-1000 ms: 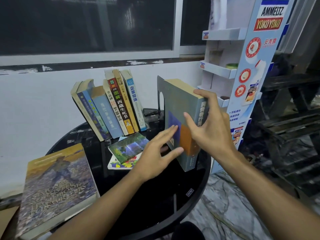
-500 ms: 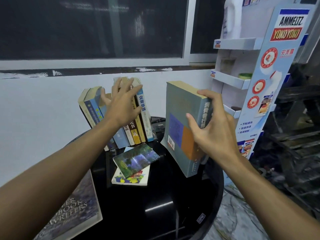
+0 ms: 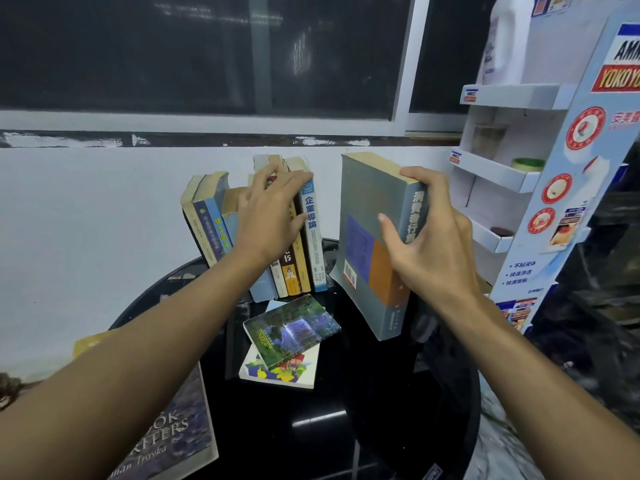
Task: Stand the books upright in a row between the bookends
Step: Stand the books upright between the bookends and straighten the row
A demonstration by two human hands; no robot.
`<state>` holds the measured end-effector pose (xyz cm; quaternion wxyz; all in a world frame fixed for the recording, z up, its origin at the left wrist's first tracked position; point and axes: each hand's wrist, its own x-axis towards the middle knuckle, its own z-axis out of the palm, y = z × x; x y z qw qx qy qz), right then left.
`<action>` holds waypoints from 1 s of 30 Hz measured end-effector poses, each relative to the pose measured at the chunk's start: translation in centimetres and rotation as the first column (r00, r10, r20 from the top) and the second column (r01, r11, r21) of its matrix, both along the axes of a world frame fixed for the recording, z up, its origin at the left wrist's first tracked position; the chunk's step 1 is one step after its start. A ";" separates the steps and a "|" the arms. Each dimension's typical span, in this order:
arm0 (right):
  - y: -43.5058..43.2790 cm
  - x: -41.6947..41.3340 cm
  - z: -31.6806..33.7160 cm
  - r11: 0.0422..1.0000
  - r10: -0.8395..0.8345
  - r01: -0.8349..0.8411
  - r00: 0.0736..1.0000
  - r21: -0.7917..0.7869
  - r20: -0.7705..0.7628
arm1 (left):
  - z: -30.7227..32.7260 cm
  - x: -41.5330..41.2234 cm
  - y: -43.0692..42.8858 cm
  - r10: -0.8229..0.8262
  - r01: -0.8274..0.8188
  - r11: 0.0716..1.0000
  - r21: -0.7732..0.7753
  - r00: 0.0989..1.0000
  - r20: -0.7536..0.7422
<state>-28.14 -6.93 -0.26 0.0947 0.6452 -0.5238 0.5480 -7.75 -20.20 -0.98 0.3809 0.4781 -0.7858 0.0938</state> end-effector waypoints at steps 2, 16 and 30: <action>-0.7 0.1 0.2 1.000 0.001 -0.001 1.000 0.003 -0.009 | -0.2 -0.1 0.0 0.006 -0.006 1.000 -0.019 1.000 -0.008; -6.4 1.4 1.1 0.998 0.003 -0.006 0.998 -0.059 -0.062 | -1.2 -0.3 -0.7 0.011 -0.014 0.997 -0.078 0.999 -0.041; -12.2 3.1 -3.3 0.996 0.025 -0.023 0.999 -0.083 0.026 | -1.5 0.0 -1.0 -0.034 0.026 0.995 -0.097 0.997 -0.075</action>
